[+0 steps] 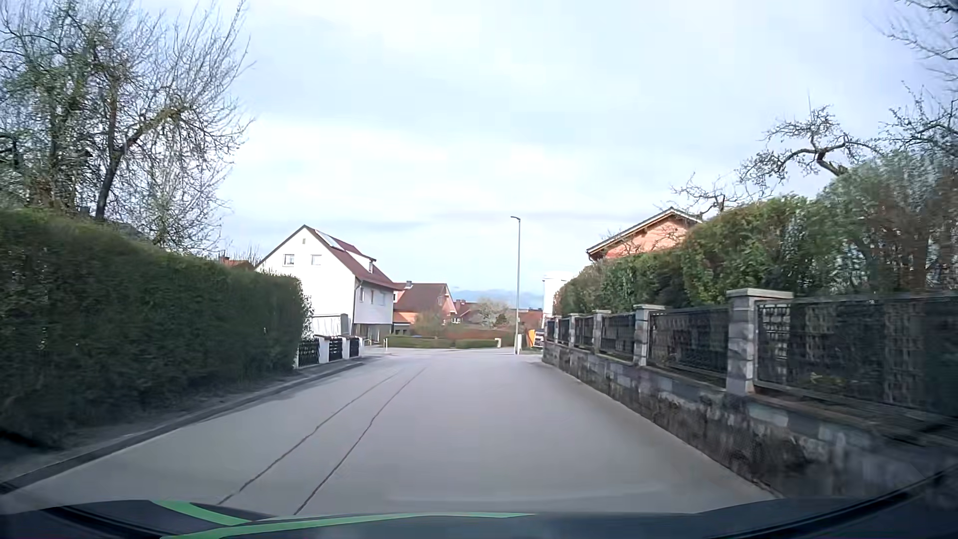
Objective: Follow the waypoints while adhering to traffic rules and regulations
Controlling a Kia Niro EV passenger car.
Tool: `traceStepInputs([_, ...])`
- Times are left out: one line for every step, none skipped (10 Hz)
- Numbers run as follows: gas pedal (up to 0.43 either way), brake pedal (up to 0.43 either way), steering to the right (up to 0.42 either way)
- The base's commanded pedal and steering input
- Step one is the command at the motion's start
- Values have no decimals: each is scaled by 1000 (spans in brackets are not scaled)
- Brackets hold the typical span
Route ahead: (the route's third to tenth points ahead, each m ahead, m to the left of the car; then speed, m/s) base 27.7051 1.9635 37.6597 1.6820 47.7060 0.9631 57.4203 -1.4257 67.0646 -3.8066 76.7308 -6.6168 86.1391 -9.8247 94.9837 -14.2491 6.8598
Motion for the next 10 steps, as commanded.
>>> traceStepInputs([0,0,0])
traceStepInputs([0,0,0])
traceStepInputs([0,0,1])
traceStepInputs([0,6,2])
traceStepInputs([0,12,4])
traceStepInputs([0,30,5])
traceStepInputs([0,43,5])
traceStepInputs([0,61,5])
traceStepInputs([0,73,5])
traceStepInputs([0,79,5])
